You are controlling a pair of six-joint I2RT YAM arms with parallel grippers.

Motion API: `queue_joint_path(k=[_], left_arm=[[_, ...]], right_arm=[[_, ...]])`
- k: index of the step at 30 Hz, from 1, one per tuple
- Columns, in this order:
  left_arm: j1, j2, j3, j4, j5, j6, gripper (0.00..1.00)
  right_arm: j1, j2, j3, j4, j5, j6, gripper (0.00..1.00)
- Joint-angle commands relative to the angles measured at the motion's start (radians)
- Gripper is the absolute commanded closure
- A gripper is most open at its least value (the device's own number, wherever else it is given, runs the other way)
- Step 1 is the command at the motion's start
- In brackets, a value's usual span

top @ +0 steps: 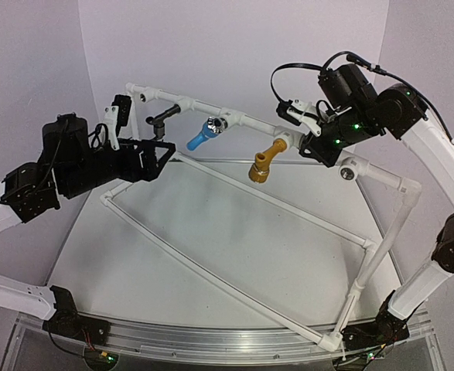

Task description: Install the water faucets

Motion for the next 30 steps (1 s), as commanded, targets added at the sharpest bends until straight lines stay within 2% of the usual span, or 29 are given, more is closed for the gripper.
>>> queue_joint_path(k=[1, 3, 7, 15, 22, 30], left_arm=[[0.0, -0.009, -0.043, 0.071, 0.023, -0.655, 0.0], [0.0, 0.001, -0.071, 0.128, 0.033, -0.8, 0.0], [0.0, 0.002, -0.112, 0.239, 0.013, -0.979, 0.0], [-0.001, 0.057, -0.221, 0.541, 0.03, -1.351, 0.0], [-0.008, 0.183, -0.209, 0.754, 0.069, -1.552, 0.0], [-0.04, 0.317, -0.126, 0.891, 0.051, -1.644, 0.04]], right_arm=[[0.017, 0.036, -0.004, 0.019, -0.076, 0.068, 0.78], [0.017, 0.035, -0.005, 0.027, -0.067, 0.072, 0.72], [0.017, 0.031, -0.009, 0.044, -0.047, 0.074, 0.64], [0.017, 0.013, -0.052, 0.083, 0.006, 0.064, 0.56], [0.017, 0.014, -0.067, 0.104, 0.015, 0.056, 0.57], [0.016, 0.003, -0.086, 0.119, 0.006, 0.05, 0.58]])
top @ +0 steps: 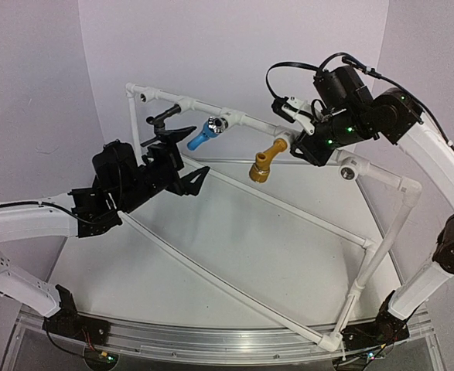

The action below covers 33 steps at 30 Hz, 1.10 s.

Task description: Install the water faucets

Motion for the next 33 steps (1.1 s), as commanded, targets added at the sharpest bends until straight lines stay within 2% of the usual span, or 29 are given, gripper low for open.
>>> queue_joint_path(k=[1, 12, 22, 33], left_arm=[[-0.022, 0.058, 0.095, 0.161, -0.002, -0.095, 0.04], [-0.048, 0.113, 0.174, 0.149, -0.07, -0.129, 0.11], [-0.05, 0.121, 0.19, 0.114, -0.128, -0.113, 0.3], [-0.048, 0.13, 0.205, 0.1, -0.165, -0.099, 0.46]], right_arm=[[0.002, 0.01, -0.034, 0.016, -0.022, -0.001, 0.58], [0.003, -0.009, -0.041, 0.016, -0.028, -0.003, 0.58], [0.002, -0.023, -0.057, 0.022, -0.028, -0.013, 0.59], [0.002, -0.026, -0.064, 0.03, -0.027, -0.018, 0.59]])
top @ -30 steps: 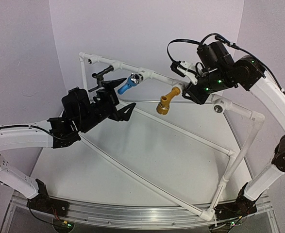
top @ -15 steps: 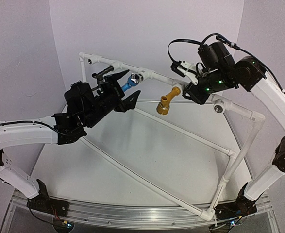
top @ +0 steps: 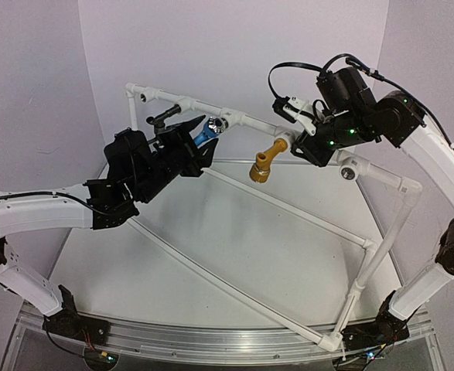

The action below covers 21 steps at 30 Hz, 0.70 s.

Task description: Install the water faucets

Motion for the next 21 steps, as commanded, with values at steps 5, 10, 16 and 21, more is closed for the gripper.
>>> queue_joint_path(k=[5, 10, 16, 21], left_arm=[[-0.003, 0.008, 0.065, -0.014, -0.035, 0.015, 0.5], [-0.003, 0.005, 0.067, -0.03, -0.043, 0.019, 0.56], [-0.001, 0.003, 0.077, -0.054, -0.05, 0.027, 0.63], [0.004, 0.003, 0.081, -0.073, -0.049, 0.03, 0.68]], right_arm=[[0.003, 0.006, -0.023, -0.011, -0.023, 0.0, 0.59], [0.003, 0.005, -0.025, -0.011, -0.023, -0.004, 0.59], [0.002, 0.001, -0.033, -0.011, -0.023, -0.008, 0.6], [0.003, -0.002, -0.035, -0.011, -0.021, -0.012, 0.62]])
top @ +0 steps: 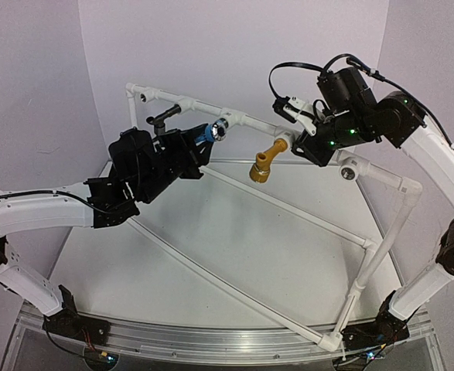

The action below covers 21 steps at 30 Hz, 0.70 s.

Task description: Install the water faucets

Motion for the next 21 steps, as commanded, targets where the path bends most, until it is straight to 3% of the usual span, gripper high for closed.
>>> queue_joint_path(k=[1, 8, 17, 21], left_arm=[[0.004, -0.004, 0.063, -0.005, -0.008, 0.019, 0.7], [0.014, 0.001, 0.079, -0.03, 0.004, 0.034, 0.78], [0.038, -0.003, 0.09, -0.077, 0.027, 0.044, 0.85], [0.05, 0.0, 0.098, -0.114, 0.042, 0.058, 0.9]], right_arm=[[0.003, 0.002, -0.029, -0.02, -0.023, 0.001, 0.62], [0.003, -0.003, -0.038, -0.02, -0.031, 0.0, 0.64], [0.002, 0.006, -0.044, -0.035, -0.047, -0.008, 0.78], [0.002, 0.01, -0.043, -0.043, -0.056, -0.009, 0.88]])
